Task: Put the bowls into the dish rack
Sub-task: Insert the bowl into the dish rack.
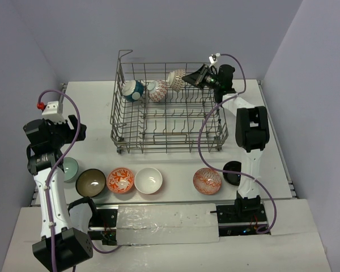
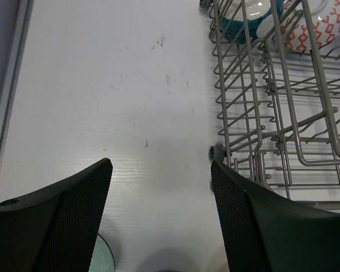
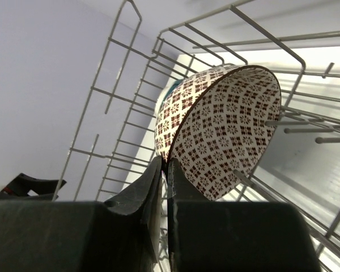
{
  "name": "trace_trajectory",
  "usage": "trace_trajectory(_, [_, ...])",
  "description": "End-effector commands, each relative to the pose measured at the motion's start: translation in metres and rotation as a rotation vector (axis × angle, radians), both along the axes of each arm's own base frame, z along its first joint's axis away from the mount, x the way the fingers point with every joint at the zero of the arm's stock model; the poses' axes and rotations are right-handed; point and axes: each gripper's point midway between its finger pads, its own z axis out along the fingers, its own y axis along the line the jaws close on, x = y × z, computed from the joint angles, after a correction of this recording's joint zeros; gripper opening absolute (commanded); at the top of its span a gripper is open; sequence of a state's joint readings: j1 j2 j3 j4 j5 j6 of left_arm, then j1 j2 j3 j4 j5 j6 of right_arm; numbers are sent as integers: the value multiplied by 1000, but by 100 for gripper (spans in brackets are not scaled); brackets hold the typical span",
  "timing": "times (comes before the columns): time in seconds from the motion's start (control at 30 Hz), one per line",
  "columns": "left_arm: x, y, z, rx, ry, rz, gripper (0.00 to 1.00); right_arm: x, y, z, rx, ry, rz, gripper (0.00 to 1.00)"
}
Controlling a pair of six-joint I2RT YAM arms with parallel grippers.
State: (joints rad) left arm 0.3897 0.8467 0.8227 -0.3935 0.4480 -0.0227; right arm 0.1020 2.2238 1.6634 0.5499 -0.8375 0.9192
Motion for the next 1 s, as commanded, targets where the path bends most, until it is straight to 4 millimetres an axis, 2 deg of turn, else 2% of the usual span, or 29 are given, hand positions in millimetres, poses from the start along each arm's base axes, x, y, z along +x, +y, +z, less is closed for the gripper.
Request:
trace_trajectory(0.0, [0,-2,4,-10,-15,-11,76,-4,-14,35,-58,-96,-2,9])
trace_trajectory(0.23, [0,-3,5,-7,-21,-16,76,-8,-17,20,-124,-38,1,12])
trace_trajectory(0.7, [-3,-4,5,-2,-27,-17,77,-1,-17,11,-191,8,28,24])
trace_trajectory(0.97, [-2,-4,5,-1,-29,-20,77,4,-17,8,-225,5,34,26])
